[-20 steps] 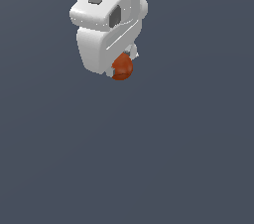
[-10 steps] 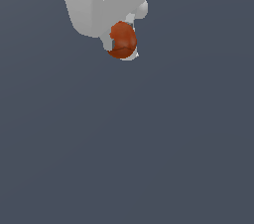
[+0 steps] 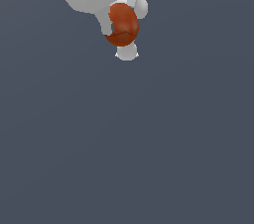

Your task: Pick up the object and move it to a goal position.

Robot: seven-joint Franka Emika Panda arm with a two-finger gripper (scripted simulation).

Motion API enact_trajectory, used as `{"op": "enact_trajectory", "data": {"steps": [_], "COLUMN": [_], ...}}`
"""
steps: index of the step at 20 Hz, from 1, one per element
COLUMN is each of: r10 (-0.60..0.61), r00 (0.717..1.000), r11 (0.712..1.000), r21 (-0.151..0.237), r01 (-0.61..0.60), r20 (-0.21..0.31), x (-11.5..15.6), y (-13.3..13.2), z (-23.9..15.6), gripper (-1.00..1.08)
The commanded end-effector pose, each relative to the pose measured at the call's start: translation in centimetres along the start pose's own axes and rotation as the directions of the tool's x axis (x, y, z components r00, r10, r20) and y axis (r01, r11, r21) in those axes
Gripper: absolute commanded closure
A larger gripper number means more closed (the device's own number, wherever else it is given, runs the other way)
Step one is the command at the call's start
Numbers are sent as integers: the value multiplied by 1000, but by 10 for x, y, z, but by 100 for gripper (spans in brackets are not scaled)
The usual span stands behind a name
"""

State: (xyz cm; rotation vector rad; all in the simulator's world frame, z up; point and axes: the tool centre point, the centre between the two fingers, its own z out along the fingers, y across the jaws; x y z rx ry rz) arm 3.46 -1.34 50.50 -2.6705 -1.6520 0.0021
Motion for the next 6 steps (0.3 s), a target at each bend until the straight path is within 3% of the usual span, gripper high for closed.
{"op": "enact_trajectory", "data": {"steps": [1, 6], "r10": [0, 0], "r00": [1000, 1000], "r11": [1000, 1000], "r21": [-2, -2], "r01": [0, 0], "r20": [-1, -1], "x": [0, 1], "y": [0, 1], "z": [-5, -7], "gripper": [108, 108]}}
